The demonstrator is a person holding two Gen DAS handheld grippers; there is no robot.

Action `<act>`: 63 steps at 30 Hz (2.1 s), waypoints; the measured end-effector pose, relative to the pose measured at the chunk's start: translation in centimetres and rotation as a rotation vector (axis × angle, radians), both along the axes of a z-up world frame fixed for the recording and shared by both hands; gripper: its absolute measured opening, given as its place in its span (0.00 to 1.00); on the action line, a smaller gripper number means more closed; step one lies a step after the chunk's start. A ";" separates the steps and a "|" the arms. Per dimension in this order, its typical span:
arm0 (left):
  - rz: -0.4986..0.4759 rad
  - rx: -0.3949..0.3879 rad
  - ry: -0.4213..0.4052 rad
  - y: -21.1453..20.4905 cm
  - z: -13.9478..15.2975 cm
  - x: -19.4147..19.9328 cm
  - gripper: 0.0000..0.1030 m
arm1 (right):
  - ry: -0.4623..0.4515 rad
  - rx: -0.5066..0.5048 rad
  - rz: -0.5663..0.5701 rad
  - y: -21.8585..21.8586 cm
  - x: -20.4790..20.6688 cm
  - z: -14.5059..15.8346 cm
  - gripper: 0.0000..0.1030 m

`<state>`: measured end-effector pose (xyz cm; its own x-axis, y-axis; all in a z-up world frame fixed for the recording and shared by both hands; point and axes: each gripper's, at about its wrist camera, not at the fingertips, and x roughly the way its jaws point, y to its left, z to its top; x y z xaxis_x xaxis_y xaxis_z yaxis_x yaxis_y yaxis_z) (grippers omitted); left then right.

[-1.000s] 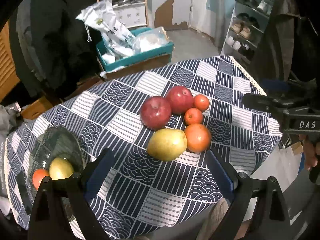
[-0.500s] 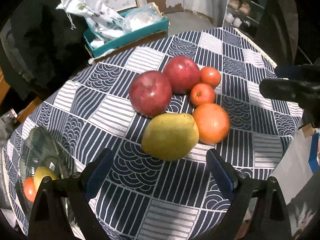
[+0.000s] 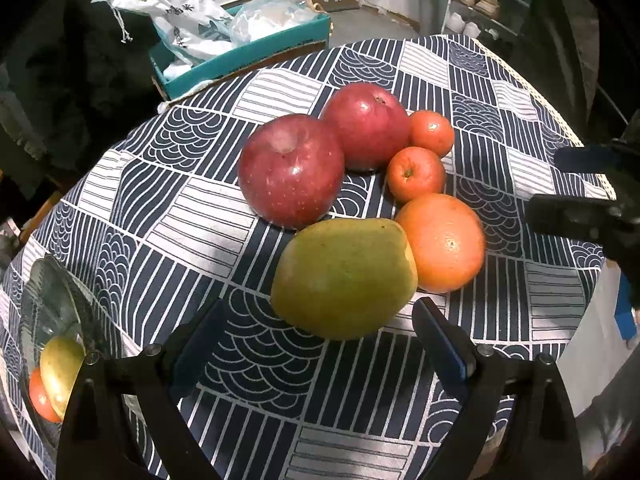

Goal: Organize fruits

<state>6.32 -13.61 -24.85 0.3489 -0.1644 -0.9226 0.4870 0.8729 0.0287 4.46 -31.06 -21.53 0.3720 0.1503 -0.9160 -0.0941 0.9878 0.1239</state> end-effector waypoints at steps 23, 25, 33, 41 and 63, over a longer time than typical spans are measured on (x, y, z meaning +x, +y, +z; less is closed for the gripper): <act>-0.026 -0.024 0.053 -1.0 -2.2 1.3 0.79 | 0.027 0.001 0.012 0.4 1.0 -1.3 0.86; -0.034 -0.023 0.052 -1.0 -2.4 1.3 0.76 | 0.026 0.001 0.011 0.4 1.0 -1.3 0.86; -0.027 -0.029 0.032 -0.9 -2.2 1.0 0.75 | 0.020 -0.001 0.018 0.6 1.1 -1.1 0.86; 0.029 -0.037 0.055 1.0 -1.5 0.1 0.74 | 0.015 0.014 0.041 1.7 1.6 -0.8 0.86; 0.079 -0.082 0.041 3.7 0.2 -0.5 0.71 | 0.150 0.026 0.105 5.5 3.9 -5.9 0.82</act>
